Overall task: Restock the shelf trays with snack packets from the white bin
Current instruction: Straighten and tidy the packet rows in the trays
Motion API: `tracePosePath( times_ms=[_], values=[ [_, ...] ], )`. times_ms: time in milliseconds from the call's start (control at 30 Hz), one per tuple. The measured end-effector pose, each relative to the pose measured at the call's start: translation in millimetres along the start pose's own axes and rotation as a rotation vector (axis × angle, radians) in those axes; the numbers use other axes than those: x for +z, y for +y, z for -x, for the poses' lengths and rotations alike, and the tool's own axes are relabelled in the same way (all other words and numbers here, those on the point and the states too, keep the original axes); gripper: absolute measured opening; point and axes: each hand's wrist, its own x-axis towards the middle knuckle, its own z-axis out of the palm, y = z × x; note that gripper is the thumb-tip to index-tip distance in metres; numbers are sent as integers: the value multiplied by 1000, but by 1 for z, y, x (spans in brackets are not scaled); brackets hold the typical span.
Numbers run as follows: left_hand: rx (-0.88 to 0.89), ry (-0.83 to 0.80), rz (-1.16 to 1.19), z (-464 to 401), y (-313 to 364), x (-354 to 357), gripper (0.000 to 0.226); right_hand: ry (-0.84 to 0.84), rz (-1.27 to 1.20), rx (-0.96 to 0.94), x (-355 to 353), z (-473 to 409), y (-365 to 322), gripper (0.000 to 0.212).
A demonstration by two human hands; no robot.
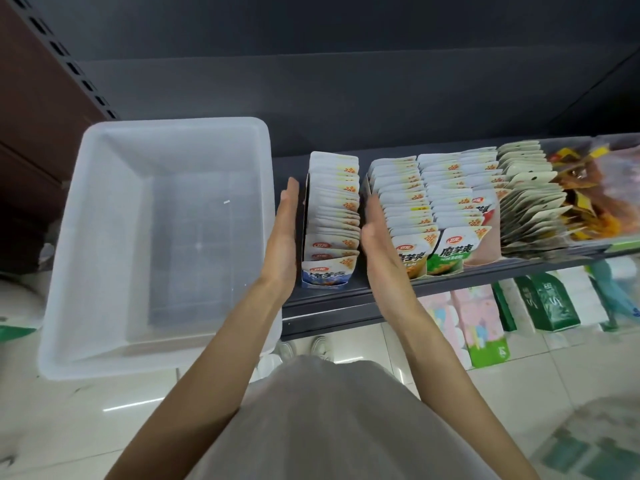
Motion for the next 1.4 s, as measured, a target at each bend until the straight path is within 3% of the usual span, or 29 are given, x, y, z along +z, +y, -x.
tracePosePath(
  times_ms=[133,200,267,367,667,767,833,933,1033,1200,1400],
  values=[
    [15,52,4,13,-21,-5,36,-54,137,-36,2,23,30,90],
    [11,31,-11,18,-27,-4,36,31,210,-62,7,15,40,77],
    [39,21,-100,18,-34,-6,65,102,235,-113,12,6,42,63],
    [65,13,-210,13,-41,-8,79,182,230,-158,18,-1,45,53],
    [166,302,-444,-5,-50,13,69,296,316,-188,22,-4,51,54],
    [112,309,-444,-7,-50,8,89,350,308,-209,24,-4,52,53],
    [61,269,-455,-8,-49,3,103,286,285,-196,22,-3,52,59],
    [20,158,-372,-4,-45,0,96,160,280,-128,17,-3,54,74],
    [10,76,-375,-2,-47,0,86,265,379,-110,21,-8,56,73],
    [116,215,-537,-7,-56,1,75,396,435,-93,32,-15,54,68],
    [92,175,-384,-3,-58,2,80,256,216,-83,25,-13,49,74]
  ],
)
